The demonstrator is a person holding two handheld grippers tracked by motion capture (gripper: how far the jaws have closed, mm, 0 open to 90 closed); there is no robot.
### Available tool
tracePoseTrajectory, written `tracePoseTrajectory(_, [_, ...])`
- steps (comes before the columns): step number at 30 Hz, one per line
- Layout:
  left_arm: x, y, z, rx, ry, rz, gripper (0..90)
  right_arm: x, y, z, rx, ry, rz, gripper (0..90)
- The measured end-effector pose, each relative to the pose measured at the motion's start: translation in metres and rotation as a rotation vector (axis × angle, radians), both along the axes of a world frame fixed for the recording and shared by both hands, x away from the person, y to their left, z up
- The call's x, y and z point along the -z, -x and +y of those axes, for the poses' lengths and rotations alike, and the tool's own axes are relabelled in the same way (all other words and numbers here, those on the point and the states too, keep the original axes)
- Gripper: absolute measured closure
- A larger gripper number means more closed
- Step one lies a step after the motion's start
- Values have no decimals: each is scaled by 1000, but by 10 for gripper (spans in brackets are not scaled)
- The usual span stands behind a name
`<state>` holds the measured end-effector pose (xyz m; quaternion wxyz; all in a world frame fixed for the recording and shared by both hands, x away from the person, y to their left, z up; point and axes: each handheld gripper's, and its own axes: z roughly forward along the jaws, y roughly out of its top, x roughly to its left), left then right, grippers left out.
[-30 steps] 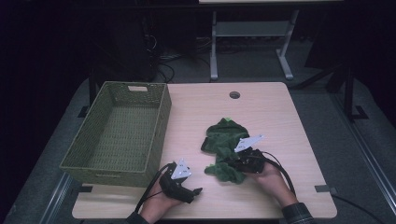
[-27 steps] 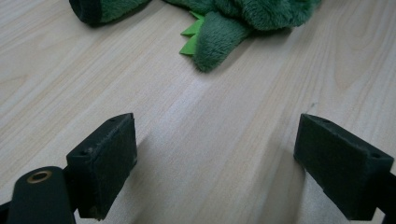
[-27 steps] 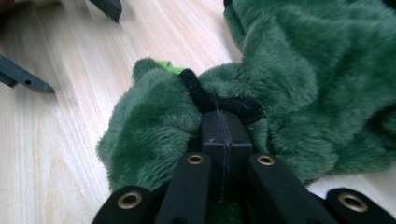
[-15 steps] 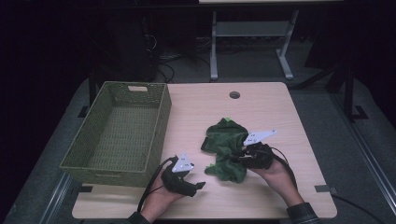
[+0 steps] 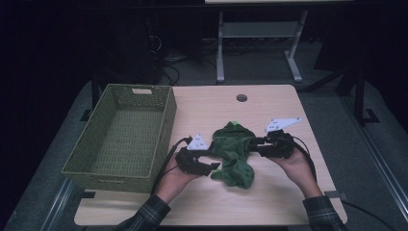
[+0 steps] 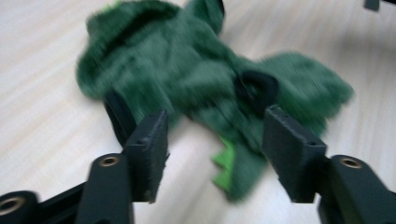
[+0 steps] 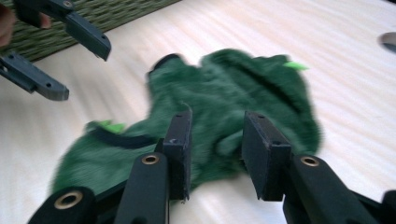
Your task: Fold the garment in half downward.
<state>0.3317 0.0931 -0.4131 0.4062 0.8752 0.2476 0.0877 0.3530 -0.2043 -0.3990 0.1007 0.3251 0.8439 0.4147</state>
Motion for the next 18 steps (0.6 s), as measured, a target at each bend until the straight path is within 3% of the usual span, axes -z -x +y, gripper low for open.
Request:
tracePoseTrajectory(5, [-7,-26,-10,-12,-41,-43,479,-3,-22,-10,38,-15,-1,630])
tracePoseTrajectory(9, [-6,-52,-18,-32,-51,-26,511,0,-42,-14,67,-5,2,630])
tracePoseTrajectory(11, [-5,-65,-21,-46,-50,-26,523,5,-52,-15,75,-24,38,624])
tracePoseTrajectory(13, [-1,-77,-22,-69,-44,-30,552,10,-63,-13,83,14,50,622])
tracePoseTrajectory(15, [5,-90,-23,-83,-59,-24,565,19,-72,-13,84,0,48,621])
tracePoseTrajectory(17, [12,-101,-23,-91,-61,-5,565,26,-80,-11,87,29,91,594])
tracePoseTrajectory(18, [15,-104,-23,-94,-55,-5,565,31,-84,-11,83,41,90,582])
